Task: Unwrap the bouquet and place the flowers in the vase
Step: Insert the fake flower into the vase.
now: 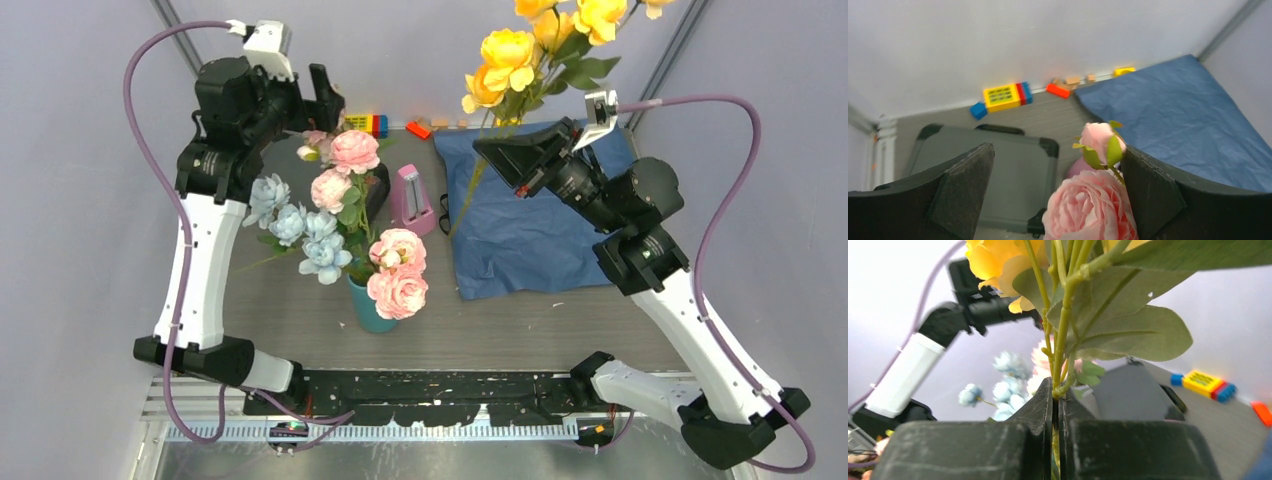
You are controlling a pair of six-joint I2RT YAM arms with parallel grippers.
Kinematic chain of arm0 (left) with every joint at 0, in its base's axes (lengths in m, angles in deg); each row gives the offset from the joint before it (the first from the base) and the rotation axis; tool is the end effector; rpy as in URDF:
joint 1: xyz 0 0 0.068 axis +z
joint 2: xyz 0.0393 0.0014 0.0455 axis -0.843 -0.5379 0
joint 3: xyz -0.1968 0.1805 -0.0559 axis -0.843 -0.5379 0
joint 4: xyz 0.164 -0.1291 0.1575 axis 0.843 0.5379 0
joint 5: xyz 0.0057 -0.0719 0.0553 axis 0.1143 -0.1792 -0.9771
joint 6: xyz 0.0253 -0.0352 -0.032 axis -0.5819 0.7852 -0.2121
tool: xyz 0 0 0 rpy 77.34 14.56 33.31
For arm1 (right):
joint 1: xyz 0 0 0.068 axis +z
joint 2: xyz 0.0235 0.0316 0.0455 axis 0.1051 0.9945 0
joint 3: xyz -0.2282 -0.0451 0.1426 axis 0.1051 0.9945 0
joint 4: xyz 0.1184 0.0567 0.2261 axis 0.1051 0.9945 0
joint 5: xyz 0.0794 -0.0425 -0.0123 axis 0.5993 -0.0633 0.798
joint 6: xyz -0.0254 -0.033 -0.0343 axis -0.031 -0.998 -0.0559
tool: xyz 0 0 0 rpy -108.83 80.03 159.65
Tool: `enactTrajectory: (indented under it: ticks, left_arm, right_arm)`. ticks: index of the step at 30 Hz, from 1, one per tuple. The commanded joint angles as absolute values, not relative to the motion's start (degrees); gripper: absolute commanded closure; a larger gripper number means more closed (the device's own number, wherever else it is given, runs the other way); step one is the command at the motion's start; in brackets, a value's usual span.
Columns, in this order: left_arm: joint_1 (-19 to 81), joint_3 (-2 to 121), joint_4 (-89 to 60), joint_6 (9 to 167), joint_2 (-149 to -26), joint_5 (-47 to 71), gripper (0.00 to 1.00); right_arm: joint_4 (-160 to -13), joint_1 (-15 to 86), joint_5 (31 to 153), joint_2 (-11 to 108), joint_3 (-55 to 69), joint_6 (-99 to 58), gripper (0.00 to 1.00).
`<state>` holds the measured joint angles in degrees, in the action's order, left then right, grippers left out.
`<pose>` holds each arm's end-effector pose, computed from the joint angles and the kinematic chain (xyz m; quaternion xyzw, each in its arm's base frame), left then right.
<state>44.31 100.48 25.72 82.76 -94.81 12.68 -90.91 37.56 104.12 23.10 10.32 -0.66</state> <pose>0.2661 -0.0678 0.5368 0.0917 0.7473 -0.1704 0.6357 0.1560 0.1096 0.4965 -0.1616 0.5562 0.4788 0.6598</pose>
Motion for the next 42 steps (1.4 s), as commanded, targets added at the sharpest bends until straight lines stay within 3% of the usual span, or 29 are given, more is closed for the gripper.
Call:
enactTrajectory:
  ticks: [1, 10, 19, 29, 34, 42]
  left_arm:
    - [49.22, 94.95, 19.7, 84.88, -87.01, 8.4, 0.0]
    - [51.66, 82.62, 13.51, 85.45, -79.63, 10.02, 0.0]
    - [51.66, 87.91, 14.25, 88.07, -80.11, 16.92, 0.0]
    - [51.66, 102.66, 21.58, 89.87, -83.25, 24.03, 0.0]
    - [51.61, 103.42, 25.83, 86.35, -83.83, 17.49, 0.0]
    - [51.74, 94.22, 23.45, 84.38, -81.12, 7.09, 0.0]
  right_arm:
    - [-101.78, 40.49, 110.65, 28.17, 3.48, 1.78, 1.0]
    - [-105.05, 49.9, 110.9, 37.01, -3.05, -0.78, 1.0]
    - [-107.5, 52.53, 110.91, 41.12, -4.82, 0.2, 1.0]
    - [-109.73, 54.74, 109.75, 44.95, -2.11, 0.63, 1.0]
    - [-110.71, 55.11, 109.7, 46.38, -0.98, 0.48, 1.0]
    - [-111.61, 55.91, 109.23, 48.45, 1.92, -1.2, 1.0]
